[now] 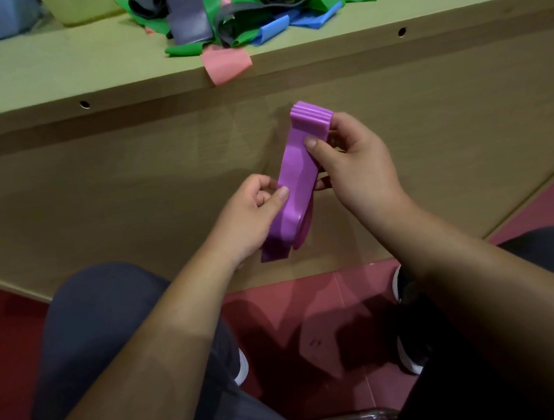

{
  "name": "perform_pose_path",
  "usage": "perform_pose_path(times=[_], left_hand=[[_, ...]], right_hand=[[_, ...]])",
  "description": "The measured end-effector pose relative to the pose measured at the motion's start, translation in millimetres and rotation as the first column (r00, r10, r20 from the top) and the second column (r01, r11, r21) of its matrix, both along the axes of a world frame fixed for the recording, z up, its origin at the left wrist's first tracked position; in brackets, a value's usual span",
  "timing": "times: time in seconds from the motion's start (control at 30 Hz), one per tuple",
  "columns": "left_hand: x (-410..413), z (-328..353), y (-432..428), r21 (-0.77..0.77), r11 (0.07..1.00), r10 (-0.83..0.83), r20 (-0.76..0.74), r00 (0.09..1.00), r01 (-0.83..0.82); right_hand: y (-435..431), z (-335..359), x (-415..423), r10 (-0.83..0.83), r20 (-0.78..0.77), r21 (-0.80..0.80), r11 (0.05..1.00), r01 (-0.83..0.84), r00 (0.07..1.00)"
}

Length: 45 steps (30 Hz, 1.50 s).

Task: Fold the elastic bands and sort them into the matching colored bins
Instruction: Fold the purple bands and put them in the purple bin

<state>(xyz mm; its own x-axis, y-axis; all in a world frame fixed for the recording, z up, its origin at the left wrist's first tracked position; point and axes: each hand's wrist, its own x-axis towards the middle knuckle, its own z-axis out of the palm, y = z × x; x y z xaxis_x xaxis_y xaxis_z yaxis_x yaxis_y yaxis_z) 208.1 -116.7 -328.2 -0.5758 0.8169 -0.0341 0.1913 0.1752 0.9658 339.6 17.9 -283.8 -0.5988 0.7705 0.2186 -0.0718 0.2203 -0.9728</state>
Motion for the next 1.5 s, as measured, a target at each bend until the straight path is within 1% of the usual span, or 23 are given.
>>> perform_pose_path(times=[0.1,0.2,0.27,0.4,0.6,0.63,0.73,0.8,0.9,1.0,1.2,1.3,1.4,1.43,1.5], left_hand=[[-1,0,2,0.012,0.998,-0.055,-0.049,0.997,0.055],[-2,-1,2,0.022,0.993,-0.111,-0.066,0.992,0.113],[-1,-1,2,0.014,0.993,-0.112,-0.06,0.992,0.113],[2,-1,3,-0.003,0.996,-0.093,0.032,0.995,0.093],[6,3,2,-0.03,0.999,-0.04,0.03,0.999,0.041],[6,3,2,-0.026,0.999,-0.02,0.018,1.0,0.021],[1,-2,3,0.003,0.999,0.047,-0.145,0.988,-0.047],[-1,-4,3,0.006,0.998,0.065,-0.18,0.982,-0.065],[0,-2,1,-0.007,0.999,0.044,-0.132,0.99,-0.045],[3,0,3,0.03,0.999,0.044,-0.063,0.997,-0.043],[6,2,6,0.044,0.996,0.084,-0.07,0.994,-0.082],[8,3,3,0.053,0.999,0.008,-0.04,0.999,-0.006],[12,6,1,0.034,0.998,-0.052,-0.068,0.996,0.054],[13,7,1,0.037,0.997,-0.063,-0.043,0.997,0.065],[15,10,0,0.048,0.995,-0.094,0.071,0.993,0.091]], right_hand=[[1,0,0,0.011,-0.003,-0.012,1.0,-0.011,1.0],[1,1,-1,0.028,-0.004,-0.04,0.999,-0.028,1.0],[2,2,0,0.048,0.002,-0.052,0.997,-0.048,0.999],[3,2,2,0.087,-0.003,-0.047,0.995,-0.087,0.996],[5,0,2,0.083,-0.012,-0.005,0.996,-0.084,0.996],[5,1,2,0.079,-0.013,0.003,0.997,-0.079,0.997],[6,2,3,0.078,-0.017,0.025,0.997,-0.078,0.997],[6,2,3,0.081,-0.025,0.024,0.996,-0.08,0.996],[5,3,4,0.079,-0.035,0.001,0.997,-0.079,0.996],[3,4,4,0.076,-0.034,-0.007,0.997,-0.076,0.997],[3,5,3,0.053,-0.049,0.014,0.999,-0.053,0.997],[4,5,3,0.039,-0.05,0.01,0.999,-0.038,0.998],[5,3,3,0.042,-0.045,0.008,0.999,-0.041,0.998],[5,3,4,0.045,-0.047,0.007,0.999,-0.045,0.998],[5,3,4,0.051,-0.05,0.0,0.999,-0.051,0.997]])
